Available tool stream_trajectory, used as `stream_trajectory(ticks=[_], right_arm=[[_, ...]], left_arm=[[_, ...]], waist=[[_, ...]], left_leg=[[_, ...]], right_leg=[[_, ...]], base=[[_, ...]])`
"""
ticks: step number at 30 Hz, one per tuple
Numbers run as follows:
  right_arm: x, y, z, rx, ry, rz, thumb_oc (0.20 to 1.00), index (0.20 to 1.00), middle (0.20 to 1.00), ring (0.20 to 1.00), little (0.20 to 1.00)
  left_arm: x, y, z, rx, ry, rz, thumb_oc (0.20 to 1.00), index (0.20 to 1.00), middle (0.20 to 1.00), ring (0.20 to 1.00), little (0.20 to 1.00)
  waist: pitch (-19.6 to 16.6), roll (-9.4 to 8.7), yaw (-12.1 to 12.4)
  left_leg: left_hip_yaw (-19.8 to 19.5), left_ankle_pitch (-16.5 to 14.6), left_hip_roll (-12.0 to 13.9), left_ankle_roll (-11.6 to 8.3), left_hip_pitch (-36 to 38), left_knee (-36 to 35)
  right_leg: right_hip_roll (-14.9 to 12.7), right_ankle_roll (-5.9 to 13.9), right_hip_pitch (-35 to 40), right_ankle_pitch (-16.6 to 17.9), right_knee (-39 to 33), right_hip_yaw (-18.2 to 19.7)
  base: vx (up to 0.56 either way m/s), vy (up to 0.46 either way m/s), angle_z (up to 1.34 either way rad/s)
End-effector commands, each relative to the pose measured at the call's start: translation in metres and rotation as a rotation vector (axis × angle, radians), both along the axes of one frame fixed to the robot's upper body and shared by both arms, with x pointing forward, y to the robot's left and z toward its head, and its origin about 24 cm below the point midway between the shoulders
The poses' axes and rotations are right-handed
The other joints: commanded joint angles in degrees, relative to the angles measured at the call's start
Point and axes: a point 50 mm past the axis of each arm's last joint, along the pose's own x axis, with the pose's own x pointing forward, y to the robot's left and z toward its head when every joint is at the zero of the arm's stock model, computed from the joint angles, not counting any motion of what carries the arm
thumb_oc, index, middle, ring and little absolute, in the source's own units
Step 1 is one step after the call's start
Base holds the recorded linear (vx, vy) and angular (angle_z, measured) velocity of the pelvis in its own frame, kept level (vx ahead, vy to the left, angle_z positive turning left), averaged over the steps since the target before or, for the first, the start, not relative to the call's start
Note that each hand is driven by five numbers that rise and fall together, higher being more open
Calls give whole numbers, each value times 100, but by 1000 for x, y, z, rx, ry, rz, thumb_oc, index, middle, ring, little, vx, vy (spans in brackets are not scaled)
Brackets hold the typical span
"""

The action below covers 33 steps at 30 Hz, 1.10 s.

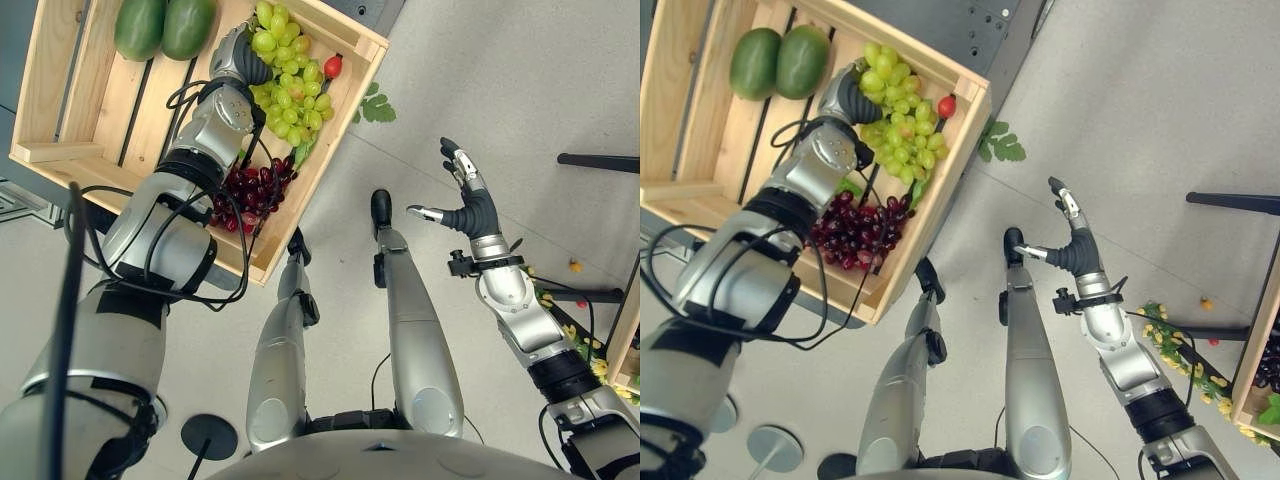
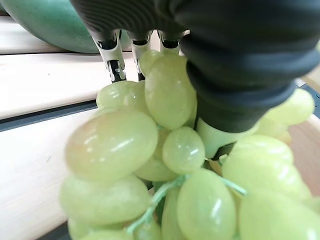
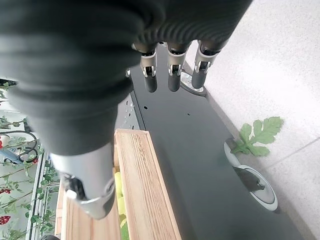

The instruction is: Pick up the fruits from the basket on one side to the basket on the other side

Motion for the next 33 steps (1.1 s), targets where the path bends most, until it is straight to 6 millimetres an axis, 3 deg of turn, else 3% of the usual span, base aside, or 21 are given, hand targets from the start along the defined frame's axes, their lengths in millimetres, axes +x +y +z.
stream_trajectory(ticks=[1, 10, 13, 19, 24, 30, 33], right_arm=[[-9, -2, 9, 17, -81, 7, 1000, 1000, 1000, 1000, 1000], [-11, -5, 6, 8, -82, -12, 1000, 1000, 1000, 1000, 1000], [-10, -6, 7, 14, -85, -23, 1000, 1000, 1000, 1000, 1000], [-11, -20, 5, 30, -67, -80, 1000, 1000, 1000, 1000, 1000], [-15, -31, -2, 1, -15, -94, 1000, 1000, 1000, 1000, 1000], [-25, -40, -18, 1, 83, -82, 1000, 1000, 1000, 1000, 1000], [-27, -41, -23, -1, 121, -52, 1000, 1000, 1000, 1000, 1000]], left_arm=[[0, -47, -33, -30, 123, -107, 200, 200, 200, 200, 200], [-3, -45, -34, -56, 59, -122, 200, 200, 200, 200, 200], [-8, -26, -54, -156, 48, -112, 200, 200, 200, 200, 200], [-42, 23, -94, -335, -20, -105, 200, 200, 200, 200, 200], [-73, 60, -111, -439, -62, -85, 200, 200, 200, 200, 200], [-104, 79, -125, -490, -97, -80, 200, 200, 200, 200, 200], [-117, 85, -131, -525, -116, -72, 200, 200, 200, 200, 200]], waist=[[16, -68, -144], [16, -100, -115], [16, -115, -93], [16, -107, 104], [-157, -115, 238], [-576, -157, 332], [-823, -213, 382]], left_leg=[[-220, -765, 124, -203, 353, 682], [-293, -830, 147, -192, 510, 731], [-343, -802, 140, -195, 763, 711], [-476, -877, 150, -218, 1666, 636], [-518, -942, 184, -196, 2211, 526], [-553, -1087, 233, -151, 2606, 563], [-728, -1247, 127, -81, 2767, 609]], right_leg=[[19, 865, 597, 572, -1173, 114], [56, 851, 739, 477, -1065, 104], [51, 821, 993, 490, -1059, 69], [28, 750, 1991, 344, -1041, -99], [102, 713, 2672, 311, -1244, -152], [198, 651, 3099, 190, -1294, -115], [276, 633, 3305, 184, -1430, 2]], base=[[0, 0, 0], [0, 0, 0], [-3, -11, -2], [38, -10, 4], [61, 11, 5], [78, 8, 1], [96, 58, -11]])
